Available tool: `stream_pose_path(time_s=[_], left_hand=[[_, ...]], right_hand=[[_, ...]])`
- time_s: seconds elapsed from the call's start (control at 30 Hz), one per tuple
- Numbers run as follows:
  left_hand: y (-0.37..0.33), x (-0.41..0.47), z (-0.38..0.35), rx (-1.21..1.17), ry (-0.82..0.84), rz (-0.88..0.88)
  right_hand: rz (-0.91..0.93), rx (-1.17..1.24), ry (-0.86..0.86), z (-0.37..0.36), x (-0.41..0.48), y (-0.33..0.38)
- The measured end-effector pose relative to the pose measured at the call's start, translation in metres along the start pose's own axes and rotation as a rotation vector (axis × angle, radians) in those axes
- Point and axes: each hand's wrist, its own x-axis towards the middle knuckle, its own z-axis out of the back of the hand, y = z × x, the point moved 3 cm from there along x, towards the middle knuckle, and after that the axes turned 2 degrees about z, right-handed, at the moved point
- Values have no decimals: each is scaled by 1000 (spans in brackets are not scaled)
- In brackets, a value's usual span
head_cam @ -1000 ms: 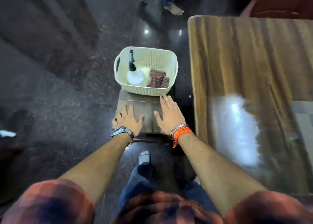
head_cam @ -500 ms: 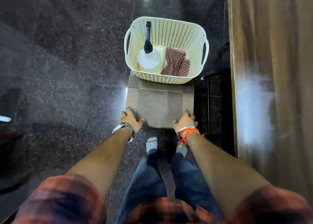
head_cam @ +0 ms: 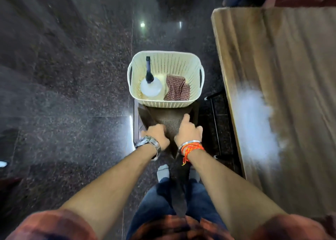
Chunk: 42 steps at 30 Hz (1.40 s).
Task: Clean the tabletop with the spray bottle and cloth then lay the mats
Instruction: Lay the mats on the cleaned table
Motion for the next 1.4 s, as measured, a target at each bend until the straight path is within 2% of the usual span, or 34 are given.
stream_pose_path(time_s=[0.1, 0.23, 0.43, 0.57, 0.77, 1.03, 1.2, 1.4], left_hand=[[-32, -17, 31, 108, -2, -85], [-56, -50, 87, 57, -9, -130], [-75, -96, 185, -4, -243, -236], [-58, -97, 234, -131, -425, -287], [2, -30, 296, -227, -467, -347], [46, 69, 384, 75, -365, -525], [31, 113, 434, 125, -362, -615], [-21, 188, 473, 177, -309, -739]], right_hand=[[83, -20, 23, 40, -12, 14], [64, 123, -38, 111, -31, 22], [189, 210, -167, 214, -61, 57], [218, 234, -329, 248, -58, 92], [148, 176, -610, 242, -5, 162], [-17, 91, -589, 227, 83, 282], [-60, 52, -628, 258, 121, 309], [-196, 158, -684, 286, 194, 290]])
